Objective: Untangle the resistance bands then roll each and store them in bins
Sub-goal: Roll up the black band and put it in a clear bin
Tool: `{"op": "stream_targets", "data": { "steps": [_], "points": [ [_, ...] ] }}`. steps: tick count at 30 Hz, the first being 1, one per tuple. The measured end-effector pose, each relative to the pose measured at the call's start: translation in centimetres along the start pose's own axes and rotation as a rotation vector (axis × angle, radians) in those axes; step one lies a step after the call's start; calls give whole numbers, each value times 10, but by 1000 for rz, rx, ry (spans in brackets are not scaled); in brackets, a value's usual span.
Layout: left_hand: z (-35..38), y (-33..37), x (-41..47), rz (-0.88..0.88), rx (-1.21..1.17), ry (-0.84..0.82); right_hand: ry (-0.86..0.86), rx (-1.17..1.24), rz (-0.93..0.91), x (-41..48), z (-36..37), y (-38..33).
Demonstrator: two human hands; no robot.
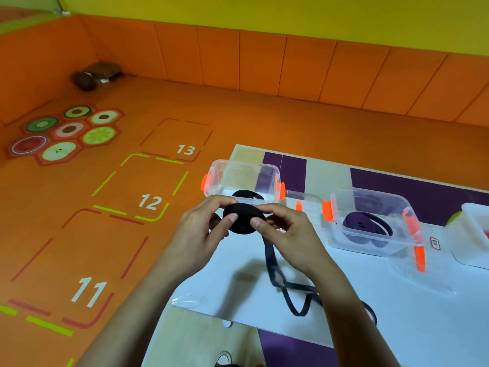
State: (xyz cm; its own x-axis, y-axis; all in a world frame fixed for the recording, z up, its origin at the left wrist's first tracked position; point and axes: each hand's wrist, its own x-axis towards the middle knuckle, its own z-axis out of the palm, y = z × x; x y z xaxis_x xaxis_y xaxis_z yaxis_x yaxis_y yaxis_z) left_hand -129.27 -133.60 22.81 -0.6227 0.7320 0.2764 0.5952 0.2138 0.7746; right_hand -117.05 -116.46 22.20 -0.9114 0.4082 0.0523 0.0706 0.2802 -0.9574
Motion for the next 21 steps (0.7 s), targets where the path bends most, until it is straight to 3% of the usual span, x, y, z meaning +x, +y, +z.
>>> {"op": "stream_targets", "data": {
  "steps": [4,11,15,21],
  "points": [
    [-2,0,-2,-12,-8,39,110,-4,-22,2,1,4],
    [6,4,-8,-121,-175,63,84,128,28,-5,2,8],
    [9,8,-8,-212,-321,-53,82,118,37,-8,-3,10],
    [-5,16,-3,-189,-41,-141,-24,-1,37,-8,-9,10]
  ]
}}
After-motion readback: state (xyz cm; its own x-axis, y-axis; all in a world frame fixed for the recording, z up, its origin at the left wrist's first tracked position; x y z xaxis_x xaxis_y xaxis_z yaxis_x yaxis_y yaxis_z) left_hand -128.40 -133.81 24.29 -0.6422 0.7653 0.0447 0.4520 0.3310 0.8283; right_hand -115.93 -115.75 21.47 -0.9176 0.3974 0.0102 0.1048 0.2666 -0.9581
